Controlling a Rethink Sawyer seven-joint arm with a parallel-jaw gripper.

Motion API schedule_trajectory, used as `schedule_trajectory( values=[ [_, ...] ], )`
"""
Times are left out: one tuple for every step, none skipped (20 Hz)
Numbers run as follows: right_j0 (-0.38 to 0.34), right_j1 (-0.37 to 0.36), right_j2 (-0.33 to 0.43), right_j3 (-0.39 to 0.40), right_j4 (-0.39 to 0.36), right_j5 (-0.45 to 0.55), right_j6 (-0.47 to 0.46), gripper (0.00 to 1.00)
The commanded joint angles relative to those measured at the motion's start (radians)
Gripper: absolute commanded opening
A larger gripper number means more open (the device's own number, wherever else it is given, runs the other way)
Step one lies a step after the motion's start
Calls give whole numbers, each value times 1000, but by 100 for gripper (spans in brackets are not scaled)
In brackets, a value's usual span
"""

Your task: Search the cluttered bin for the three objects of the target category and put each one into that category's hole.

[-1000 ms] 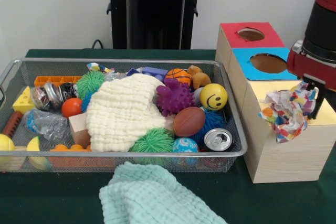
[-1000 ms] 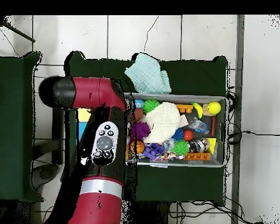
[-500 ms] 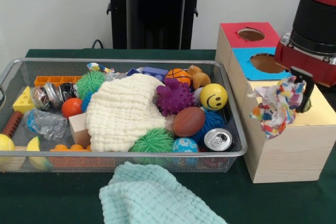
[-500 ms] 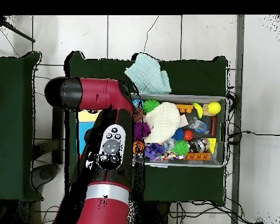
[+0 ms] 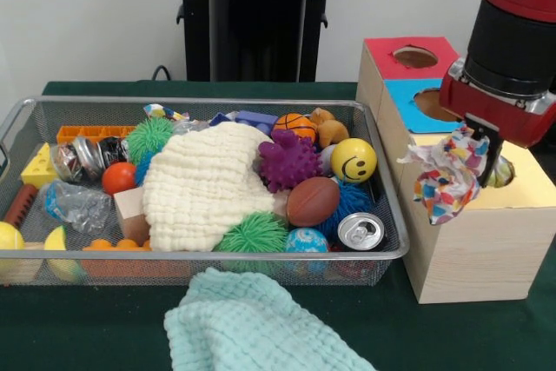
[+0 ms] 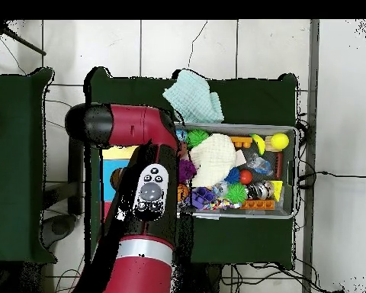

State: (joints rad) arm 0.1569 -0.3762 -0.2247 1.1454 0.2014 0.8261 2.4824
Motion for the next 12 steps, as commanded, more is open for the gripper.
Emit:
schedule_trajectory(
  values=[
    [-26,151,106,64,-63,1,-28,0],
    [-30,160,115,56,-57,21,-33,0],
    [-34,169,124,48,-51,41,-38,0],
    [-35,179,131,38,-47,46,-39,0],
    [-35,189,135,34,-38,41,-27,0],
    [-34,198,139,28,-33,33,-19,0],
    [-33,208,143,23,-28,25,-11,0],
    [-31,217,147,18,-23,16,-3,0],
    [-31,222,151,20,-18,3,5,0],
    [-29,225,155,22,-11,-5,14,0],
    [-28,220,160,32,-4,-12,21,0],
    [-25,214,165,43,4,-20,31,0]
  ],
)
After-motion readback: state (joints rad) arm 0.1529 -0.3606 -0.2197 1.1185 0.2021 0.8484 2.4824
